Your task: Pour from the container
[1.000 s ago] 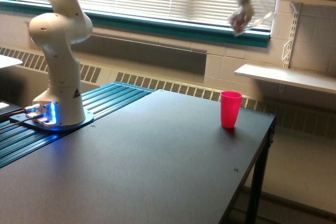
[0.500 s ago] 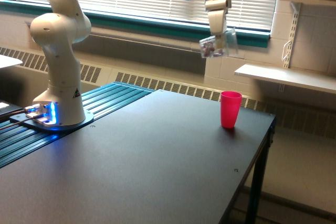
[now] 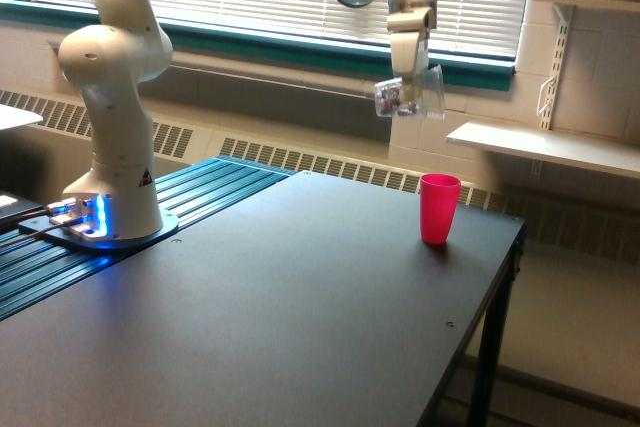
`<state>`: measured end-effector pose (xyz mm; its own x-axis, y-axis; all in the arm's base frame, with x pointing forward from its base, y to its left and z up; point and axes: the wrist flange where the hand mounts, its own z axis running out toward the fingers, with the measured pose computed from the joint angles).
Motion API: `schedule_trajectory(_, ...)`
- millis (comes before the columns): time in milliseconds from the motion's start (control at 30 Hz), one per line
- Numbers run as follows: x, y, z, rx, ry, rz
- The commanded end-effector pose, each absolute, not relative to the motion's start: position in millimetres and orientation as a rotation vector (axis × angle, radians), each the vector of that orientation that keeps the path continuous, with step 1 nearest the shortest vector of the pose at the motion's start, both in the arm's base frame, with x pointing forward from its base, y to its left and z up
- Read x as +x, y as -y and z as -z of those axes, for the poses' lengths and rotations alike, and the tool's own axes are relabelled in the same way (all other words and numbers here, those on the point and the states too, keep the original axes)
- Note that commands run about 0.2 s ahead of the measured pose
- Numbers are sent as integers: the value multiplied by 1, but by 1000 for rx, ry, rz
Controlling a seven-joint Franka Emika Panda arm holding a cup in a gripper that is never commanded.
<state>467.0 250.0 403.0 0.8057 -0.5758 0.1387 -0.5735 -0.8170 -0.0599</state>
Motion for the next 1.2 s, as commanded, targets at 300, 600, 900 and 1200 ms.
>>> schedule_trajectory(300,459,-302,-355,-2978,-1063,102)
schedule_trajectory(600,470,-310,-350,-2932,-1188,53)
schedule_trajectory(900,477,-310,-332,-2875,-1383,-100)
schedule_trajectory(1200,487,-306,-317,-2816,-1573,-228)
